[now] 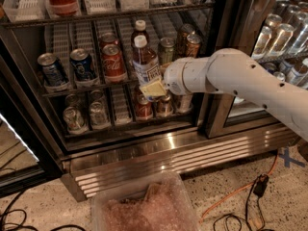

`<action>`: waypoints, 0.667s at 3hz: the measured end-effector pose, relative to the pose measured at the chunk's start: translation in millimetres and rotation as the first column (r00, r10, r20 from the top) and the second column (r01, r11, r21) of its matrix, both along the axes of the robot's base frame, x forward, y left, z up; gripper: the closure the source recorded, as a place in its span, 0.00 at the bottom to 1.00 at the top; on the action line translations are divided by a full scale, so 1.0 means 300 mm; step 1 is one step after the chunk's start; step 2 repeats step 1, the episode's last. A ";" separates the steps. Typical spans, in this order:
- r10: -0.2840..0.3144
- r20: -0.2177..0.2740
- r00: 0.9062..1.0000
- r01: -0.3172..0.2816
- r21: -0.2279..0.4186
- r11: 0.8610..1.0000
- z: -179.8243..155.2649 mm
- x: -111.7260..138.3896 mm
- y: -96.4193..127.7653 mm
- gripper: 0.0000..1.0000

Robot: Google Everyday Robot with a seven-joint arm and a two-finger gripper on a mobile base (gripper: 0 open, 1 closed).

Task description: Pick blue plastic bottle from middle shelf of fridge

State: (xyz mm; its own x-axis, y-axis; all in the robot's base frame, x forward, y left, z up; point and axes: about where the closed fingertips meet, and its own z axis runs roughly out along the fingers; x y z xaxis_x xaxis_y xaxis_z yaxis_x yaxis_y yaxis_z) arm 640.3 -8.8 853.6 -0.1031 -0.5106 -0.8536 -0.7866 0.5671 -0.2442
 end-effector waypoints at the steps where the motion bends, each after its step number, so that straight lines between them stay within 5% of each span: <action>1: -0.002 -0.005 1.000 0.002 0.000 1.000 -0.001 -0.004 -0.001 1.00; 2: -0.002 -0.005 1.000 0.002 0.000 1.000 -0.001 -0.004 -0.001 1.00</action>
Offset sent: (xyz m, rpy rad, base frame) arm 0.0000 0.0000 0.0000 0.0000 0.0000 0.0000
